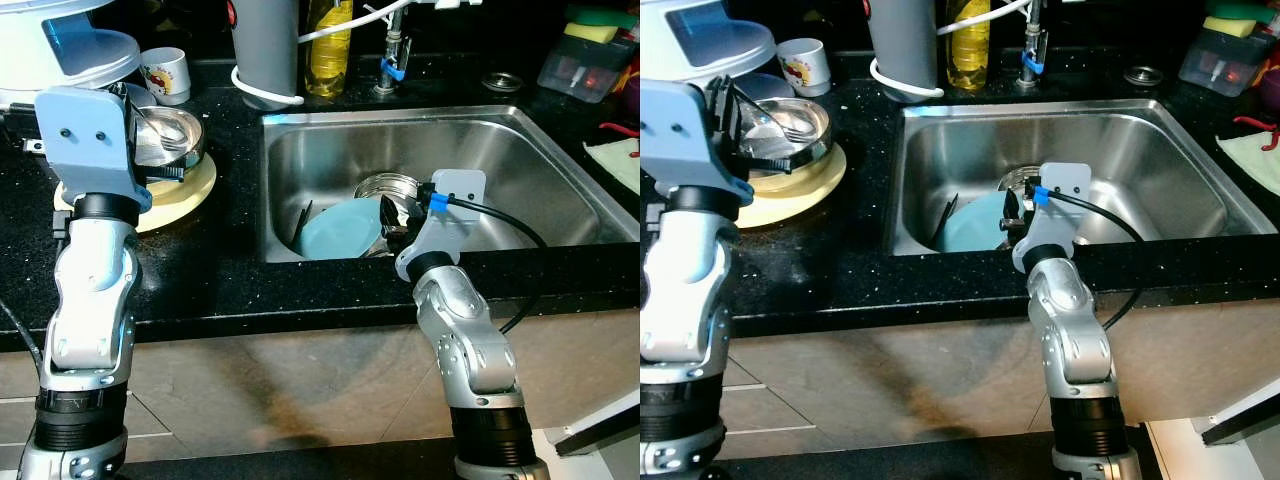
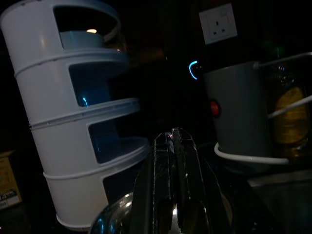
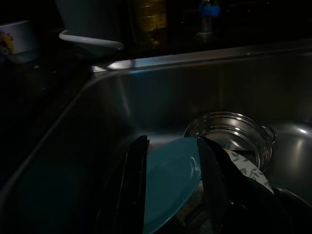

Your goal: Kitchen organization

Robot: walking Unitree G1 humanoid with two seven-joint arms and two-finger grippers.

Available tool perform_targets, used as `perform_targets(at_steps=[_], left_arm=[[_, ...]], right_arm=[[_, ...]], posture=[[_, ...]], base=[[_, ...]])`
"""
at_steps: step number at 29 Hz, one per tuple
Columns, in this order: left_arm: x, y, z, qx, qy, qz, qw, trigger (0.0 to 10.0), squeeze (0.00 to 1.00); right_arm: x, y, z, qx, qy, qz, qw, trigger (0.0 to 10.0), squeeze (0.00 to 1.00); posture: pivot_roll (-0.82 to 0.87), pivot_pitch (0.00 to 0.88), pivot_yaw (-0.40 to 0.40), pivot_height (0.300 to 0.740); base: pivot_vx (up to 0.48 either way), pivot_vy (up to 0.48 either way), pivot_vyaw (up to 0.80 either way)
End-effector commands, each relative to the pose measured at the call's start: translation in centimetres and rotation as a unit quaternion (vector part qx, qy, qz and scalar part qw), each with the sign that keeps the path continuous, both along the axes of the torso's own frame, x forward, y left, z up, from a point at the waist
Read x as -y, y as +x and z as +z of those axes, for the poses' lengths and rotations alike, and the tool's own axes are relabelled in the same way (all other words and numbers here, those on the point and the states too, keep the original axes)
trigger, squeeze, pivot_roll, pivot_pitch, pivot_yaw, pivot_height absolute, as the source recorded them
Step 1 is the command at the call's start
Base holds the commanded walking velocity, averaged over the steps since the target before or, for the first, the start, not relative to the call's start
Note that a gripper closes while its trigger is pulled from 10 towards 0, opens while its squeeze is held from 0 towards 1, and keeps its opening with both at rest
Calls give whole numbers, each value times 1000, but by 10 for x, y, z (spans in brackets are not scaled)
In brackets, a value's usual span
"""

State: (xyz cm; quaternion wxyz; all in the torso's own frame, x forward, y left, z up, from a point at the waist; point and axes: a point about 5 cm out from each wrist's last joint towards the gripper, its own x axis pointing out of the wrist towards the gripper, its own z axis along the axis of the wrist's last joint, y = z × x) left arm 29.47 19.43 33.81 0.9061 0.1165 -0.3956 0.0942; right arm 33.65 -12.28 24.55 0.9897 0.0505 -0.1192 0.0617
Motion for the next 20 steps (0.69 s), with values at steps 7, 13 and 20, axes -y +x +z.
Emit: perform_targets(at_steps=[7,13,20], left_arm=[[-8,-8,14,30,16,45,998,0,0],[-20,-3,12,-2,16,83,996,10000,0],[-22,1,9,-21,16,85,996,10000,0]], right_arm=[[-3,-1,-3,-5,3,9,1000,10000,0],[-4,-1,-4,-7,4,10,1000,10000,0],[-4,-1,-4,-8,3,10,1000,10000,0]], posture=[[-55,194,17,740],[-55,194,17,740],[-54,196,17,740]], base=[[0,0,0],[0,0,0],[0,0,0]])
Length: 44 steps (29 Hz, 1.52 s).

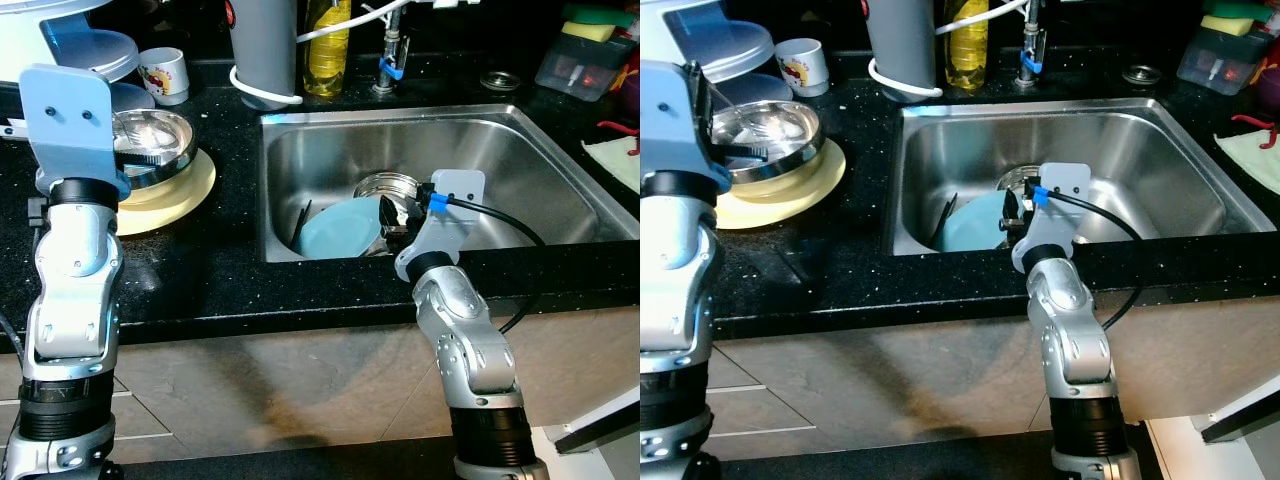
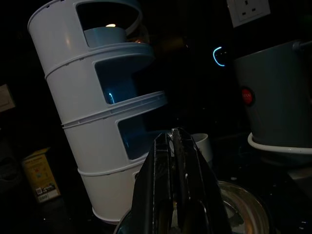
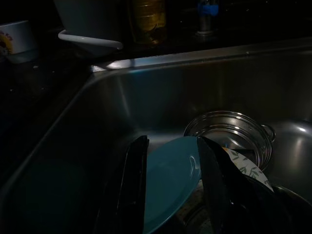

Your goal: Kitchen organization

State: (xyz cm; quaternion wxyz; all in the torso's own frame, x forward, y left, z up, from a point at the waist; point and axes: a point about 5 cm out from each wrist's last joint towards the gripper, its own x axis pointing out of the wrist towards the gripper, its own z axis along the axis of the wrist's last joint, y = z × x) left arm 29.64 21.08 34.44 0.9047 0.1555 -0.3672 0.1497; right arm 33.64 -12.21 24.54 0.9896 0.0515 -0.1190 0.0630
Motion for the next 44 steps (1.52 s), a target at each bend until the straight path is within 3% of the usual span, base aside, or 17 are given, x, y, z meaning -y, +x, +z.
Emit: perform_targets(at_steps=[1,6,7,12,13,26,27,28,30,31,32,33,34,37,38,44], left_arm=[[-6,-1,2,1,6,16,1000,10000,0],[-5,1,1,-5,3,7,1000,10000,0],[-4,1,1,-4,1,4,1000,10000,1000],[-4,1,1,-10,0,8,1000,10000,973],[-4,1,1,-11,0,8,1000,10000,0],[-2,2,0,-23,9,3,1000,10000,0],[3,5,-2,-47,6,-55,997,10000,0],[3,5,-2,-47,6,-55,997,10000,0],[10,6,-5,-64,-13,-145,987,10000,0],[10,6,-5,-64,-13,-145,987,10000,0],[12,5,-6,-67,-23,-182,981,10000,0],[6,2,-10,-76,-12,-180,981,10000,86],[-1,-1,-14,-88,-5,-173,981,10000,353],[-5,-13,-32,-132,4,-205,970,10000,365],[-4,-18,-37,-134,11,-204,970,10000,1000],[7,-37,-59,-133,57,-196,970,10000,1000]], right_arm=[[-3,-1,-4,-8,2,9,1000,10000,0],[-3,-1,-4,-8,3,8,1000,10000,0],[-3,-1,-4,-9,2,8,1000,10000,0],[-3,-1,-5,-9,2,7,1000,10000,0],[-3,-1,-5,-9,2,7,1000,10000,0],[-2,-1,-5,-9,2,6,1000,10000,0],[-2,-1,-4,-9,2,6,1000,10000,0],[-2,-1,-4,-9,2,6,1000,10000,0],[-2,-1,-4,-9,3,6,1000,10000,0],[-2,-1,-4,-9,3,6,1000,10000,0],[-2,-1,-4,-9,3,6,1000,10000,0],[-2,-1,-5,-9,2,7,1000,10000,0],[-2,-1,-5,-10,2,7,1000,10000,0],[-2,-1,-6,-11,4,8,1000,10000,0],[-2,-1,-6,-11,5,8,1000,10000,0],[-6,-1,-7,-12,6,13,1000,10000,0]], posture=[[-54,196,17,740],[-55,197,17,740],[-55,197,17,740],[-56,200,17,740],[-56,200,17,740],[-56,200,17,740],[-56,200,17,740],[-56,200,17,740],[-56,200,17,740],[-56,200,17,740],[-56,200,17,740],[-53,204,17,740],[-50,202,21,740],[-46,203,21,740],[-43,204,19,740],[-38,200,14,740]], base=[[0,0,0],[0,0,0],[0,0,0],[0,0,0],[0,0,0],[0,0,0],[0,0,0],[0,0,0],[0,0,0],[0,0,0],[0,0,0],[0,0,0],[0,0,0],[0,0,0],[0,0,0],[0,0,0]])
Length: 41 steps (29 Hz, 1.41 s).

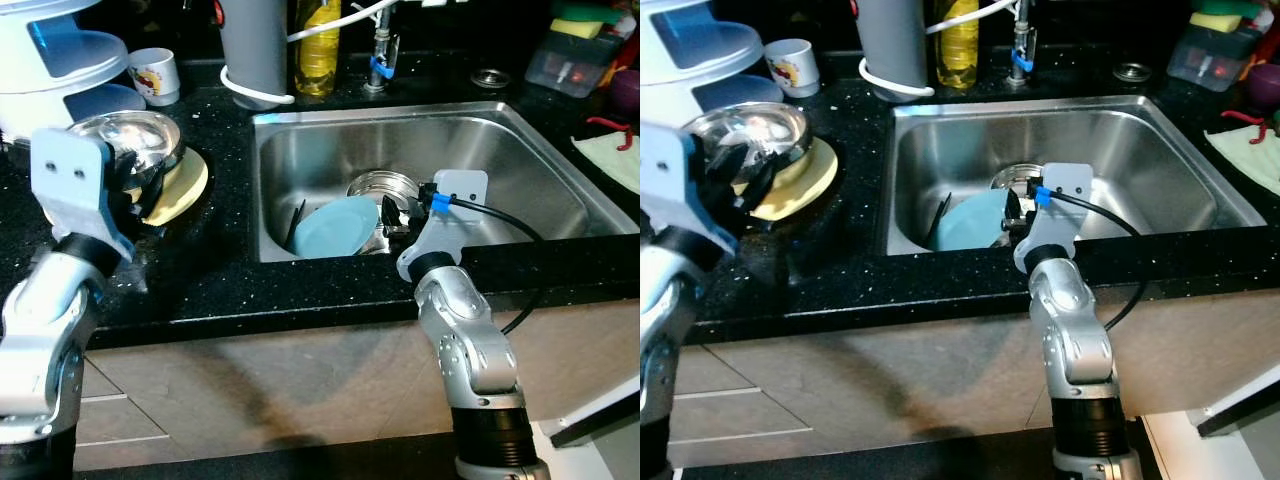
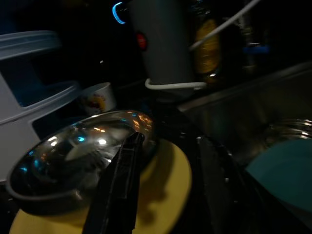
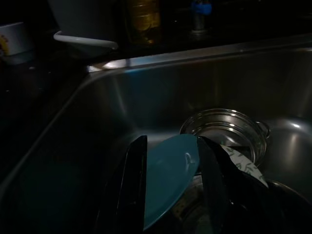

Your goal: Kitchen organization

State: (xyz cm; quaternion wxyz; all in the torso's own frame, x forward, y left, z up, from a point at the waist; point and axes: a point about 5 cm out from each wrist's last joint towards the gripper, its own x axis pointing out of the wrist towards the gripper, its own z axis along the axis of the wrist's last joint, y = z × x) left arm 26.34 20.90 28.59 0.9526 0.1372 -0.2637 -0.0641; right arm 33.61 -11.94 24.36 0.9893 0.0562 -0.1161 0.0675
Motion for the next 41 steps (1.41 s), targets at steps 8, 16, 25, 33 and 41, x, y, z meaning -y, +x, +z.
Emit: perform_targets(at_steps=[8,16,25,33,41], left_arm=[[10,-20,-25,-1,13,33,999,10000,1000],[-8,-29,-31,10,-48,173,984,10000,0],[-14,-29,-24,31,-61,189,980,10000,0],[-27,-18,-19,37,-61,221,973,10000,0],[-35,-1,-19,12,-84,223,971,10000,0]], right_arm=[[-4,0,-5,-9,2,10,1000,10000,0],[-3,-1,-5,-7,5,11,1000,10000,0],[-15,-4,0,11,2,52,999,10000,0],[-29,-8,0,16,-15,93,995,10000,0],[-28,-7,1,17,-20,93,995,10000,0]], posture=[[-38,194,21,740],[-38,194,21,740],[-31,198,18,740],[-31,201,19,740],[-33,203,20,740]], base=[[0,0,0],[0,0,0],[0,0,0],[0,0,0],[0,0,0]])
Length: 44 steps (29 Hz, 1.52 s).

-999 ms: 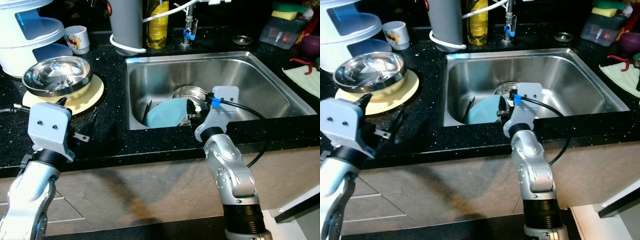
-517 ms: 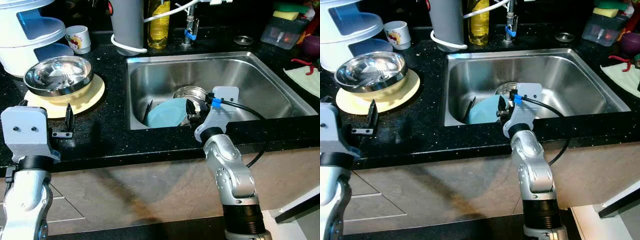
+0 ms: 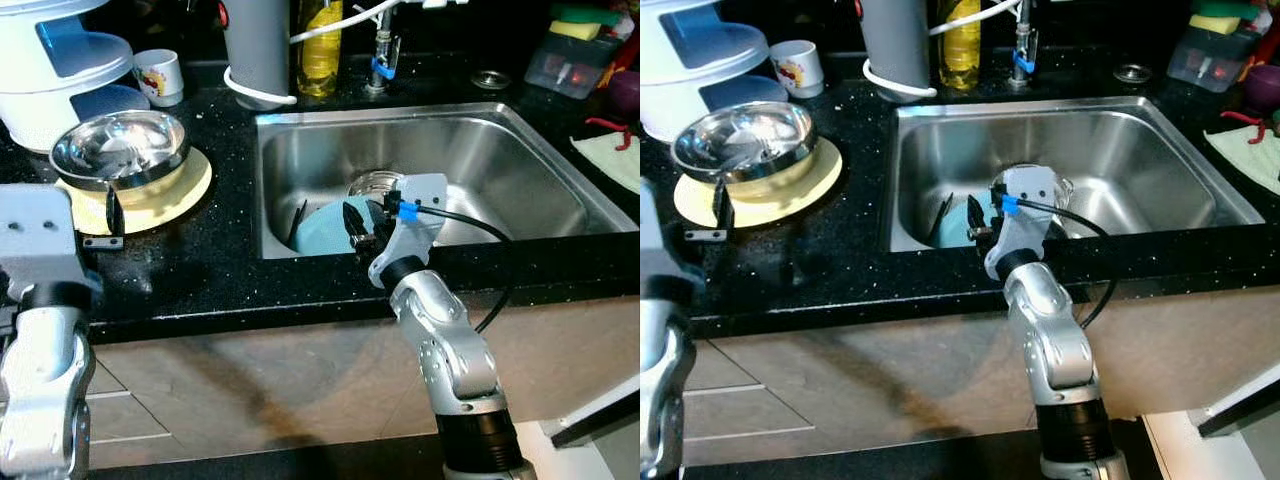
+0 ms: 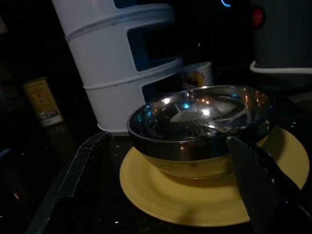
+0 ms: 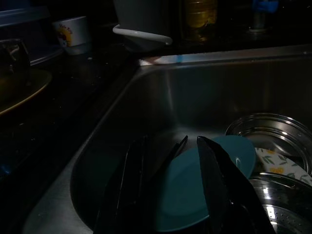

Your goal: Kitchen organization

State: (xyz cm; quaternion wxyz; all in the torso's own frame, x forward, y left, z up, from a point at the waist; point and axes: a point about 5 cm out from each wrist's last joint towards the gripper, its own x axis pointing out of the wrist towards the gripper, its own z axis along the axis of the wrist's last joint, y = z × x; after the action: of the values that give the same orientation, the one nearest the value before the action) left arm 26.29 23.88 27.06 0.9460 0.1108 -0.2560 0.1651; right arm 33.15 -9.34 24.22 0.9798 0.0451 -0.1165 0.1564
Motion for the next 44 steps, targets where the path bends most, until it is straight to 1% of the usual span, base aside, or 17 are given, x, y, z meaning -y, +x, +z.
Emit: perform_targets(at_steps=[1,12,13,14,15,19,22,26,27,28,29,30,32,33,34,35,44], left_arm=[[-6,2,-4,-14,-5,9,1000,10000,0],[-10,19,-11,-37,-34,-1,999,10000,0],[-10,21,-12,-40,-36,-3,999,5176,0],[-10,21,-12,-40,-36,-3,999,5176,0],[-10,23,-12,-44,-34,-7,998,3059,0],[-9,27,-11,-40,-29,-16,999,1333,0],[-8,28,-9,-37,-27,-18,999,1255,0],[-6,29,-6,-29,-19,-26,999,1490,0],[-6,30,-6,-27,-17,-27,999,2392,0],[-6,30,-6,-27,-17,-27,999,2392,0],[-4,30,-4,-24,-12,-30,999,3569,0],[-3,29,-3,-22,-6,-30,999,10000,0],[-1,28,-2,-16,5,-28,999,10000,0],[-1,27,-2,-14,7,-28,999,10000,220],[-1,27,-2,-14,7,-28,999,10000,220],[0,26,-1,-11,6,-29,1000,10000,1000],[1,26,0,-3,7,-25,1000,10000,1000]], right_arm=[[-1,-2,2,9,1,5,1000,10000,0],[1,-1,2,7,-1,4,1000,10000,0],[1,-1,2,8,-1,4,1000,10000,0],[1,-1,2,8,-1,4,1000,10000,0],[1,-2,2,7,0,4,1000,10000,0],[2,-1,1,7,1,3,1000,10000,0],[2,-1,1,6,2,2,1000,10000,0],[3,-1,1,6,2,1,1000,10000,0],[3,-1,1,6,2,1,1000,10000,0],[3,-1,1,6,2,1,1000,10000,0],[3,-1,1,6,2,1,1000,10000,0],[3,-1,1,6,2,1,1000,10000,0],[3,-1,1,6,1,1,1000,10000,0],[3,-1,1,6,1,1,1000,10000,0],[3,-1,1,6,1,1,1000,10000,0],[3,-1,1,6,1,1,1000,10000,0],[2,-2,1,5,-1,4,1000,10000,0]], posture=[[-33,203,20,740],[-42,205,20,740],[-45,204,21,740],[-45,204,21,740],[-45,204,21,740],[-45,204,21,740],[-45,204,21,740],[-49,207,22,740],[-49,207,22,740],[-49,207,22,740],[-49,207,22,740],[-49,207,22,740],[-49,207,22,740],[-49,207,22,740],[-49,207,22,740],[-49,207,22,740],[-51,207,19,740]], base=[[0,0,0],[0,0,0],[0,0,0],[0,0,0],[0,0,0],[0,0,0],[0,0,0],[0,0,0],[0,0,0],[0,0,0],[0,0,0],[0,0,0],[0,0,0],[0,0,0],[0,0,0],[0,0,0],[0,0,0]])
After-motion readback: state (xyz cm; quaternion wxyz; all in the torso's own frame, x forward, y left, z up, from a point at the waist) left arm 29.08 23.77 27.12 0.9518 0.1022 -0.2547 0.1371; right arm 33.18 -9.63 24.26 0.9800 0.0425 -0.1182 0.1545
